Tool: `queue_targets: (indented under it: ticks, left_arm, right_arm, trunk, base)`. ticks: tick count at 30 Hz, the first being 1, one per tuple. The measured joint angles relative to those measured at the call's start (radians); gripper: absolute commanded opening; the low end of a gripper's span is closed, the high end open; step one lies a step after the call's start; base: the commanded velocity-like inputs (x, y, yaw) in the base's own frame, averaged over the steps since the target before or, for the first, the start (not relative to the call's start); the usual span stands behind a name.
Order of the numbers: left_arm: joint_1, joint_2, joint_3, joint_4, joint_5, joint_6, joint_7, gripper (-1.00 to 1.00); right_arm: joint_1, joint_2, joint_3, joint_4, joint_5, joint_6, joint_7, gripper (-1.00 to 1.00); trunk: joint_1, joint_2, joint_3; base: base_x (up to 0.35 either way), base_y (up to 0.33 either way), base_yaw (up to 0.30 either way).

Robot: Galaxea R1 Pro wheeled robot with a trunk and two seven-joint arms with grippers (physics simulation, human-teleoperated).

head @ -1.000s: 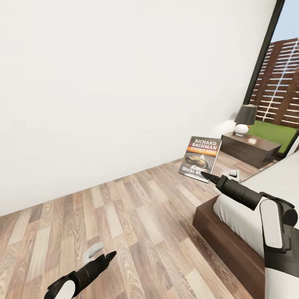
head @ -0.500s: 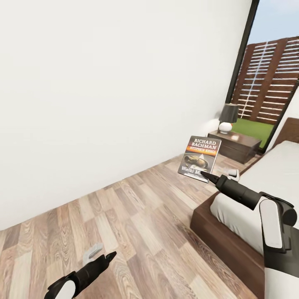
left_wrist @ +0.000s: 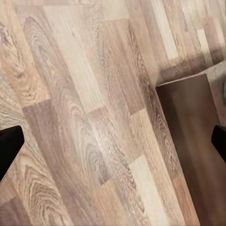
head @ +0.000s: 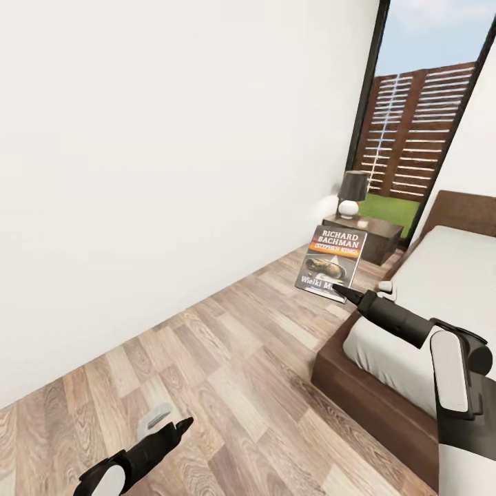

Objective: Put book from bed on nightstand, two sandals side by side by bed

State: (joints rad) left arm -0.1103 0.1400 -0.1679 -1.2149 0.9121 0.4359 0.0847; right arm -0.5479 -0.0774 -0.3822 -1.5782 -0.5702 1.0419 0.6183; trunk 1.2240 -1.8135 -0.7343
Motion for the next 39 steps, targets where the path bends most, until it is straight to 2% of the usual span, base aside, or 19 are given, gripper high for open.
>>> queue_targets:
  ticks: [22,33,39]
  left_arm:
    - [0.0,0.0,-0.002,0.0,0.0,0.001,-0.002,1.0]
    - [0.0,0.0,-0.001,0.0,-0.002,0.0,-0.002,1.0]
    - [-0.001,0.0,-0.002,0.0,-0.002,0.002,-0.002,1.0]
  right_arm:
    - [0.0,-0.001,-0.001,0.0,0.006,-0.001,0.0,-1.0]
    - [0.002,0.0,-0.008,-0.001,0.002,-0.001,0.004,-1.0]
    - [0.003,-0.002,-0.011,-0.001,-0.031,-0.001,0.018,-1.0]
  trunk:
    - [0.0,0.0,0.0]
    - [0.0,0.0,0.0]
    - [0.0,0.0,0.0]
  base:
    - [0.244,0.244,-0.254]
    - [0.262,0.187,-0.038]
    - [0.262,0.193,-0.059]
